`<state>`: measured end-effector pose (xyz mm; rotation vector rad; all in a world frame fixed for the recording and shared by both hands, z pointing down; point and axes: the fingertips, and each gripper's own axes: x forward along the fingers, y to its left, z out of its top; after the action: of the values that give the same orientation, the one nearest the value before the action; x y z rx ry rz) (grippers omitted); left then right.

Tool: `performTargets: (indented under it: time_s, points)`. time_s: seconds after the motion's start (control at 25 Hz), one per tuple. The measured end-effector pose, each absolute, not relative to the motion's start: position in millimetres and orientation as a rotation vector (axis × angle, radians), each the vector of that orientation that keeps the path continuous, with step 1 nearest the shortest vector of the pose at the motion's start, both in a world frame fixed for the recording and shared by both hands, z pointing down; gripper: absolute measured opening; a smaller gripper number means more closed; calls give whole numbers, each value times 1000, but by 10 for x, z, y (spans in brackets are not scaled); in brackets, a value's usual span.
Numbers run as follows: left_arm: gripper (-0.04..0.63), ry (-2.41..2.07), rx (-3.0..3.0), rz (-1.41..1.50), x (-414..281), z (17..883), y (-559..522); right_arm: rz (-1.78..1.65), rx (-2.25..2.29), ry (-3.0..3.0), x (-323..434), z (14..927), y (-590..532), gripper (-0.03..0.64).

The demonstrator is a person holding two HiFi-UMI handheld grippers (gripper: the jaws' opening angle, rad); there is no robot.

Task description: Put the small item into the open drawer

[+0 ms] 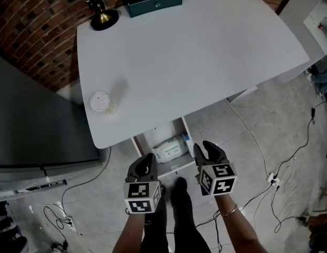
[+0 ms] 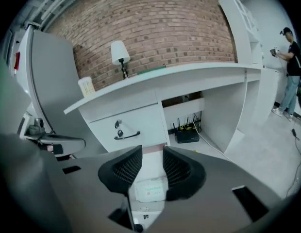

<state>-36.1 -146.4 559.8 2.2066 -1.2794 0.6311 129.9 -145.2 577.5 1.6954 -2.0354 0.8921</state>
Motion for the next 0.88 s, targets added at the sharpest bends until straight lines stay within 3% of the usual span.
performTargets:
  time_s: [0.88]
  points:
    - [21, -1144, 2509, 559, 35, 3838, -1322, 718, 2091, -2220, 1507, 3203, -565, 99]
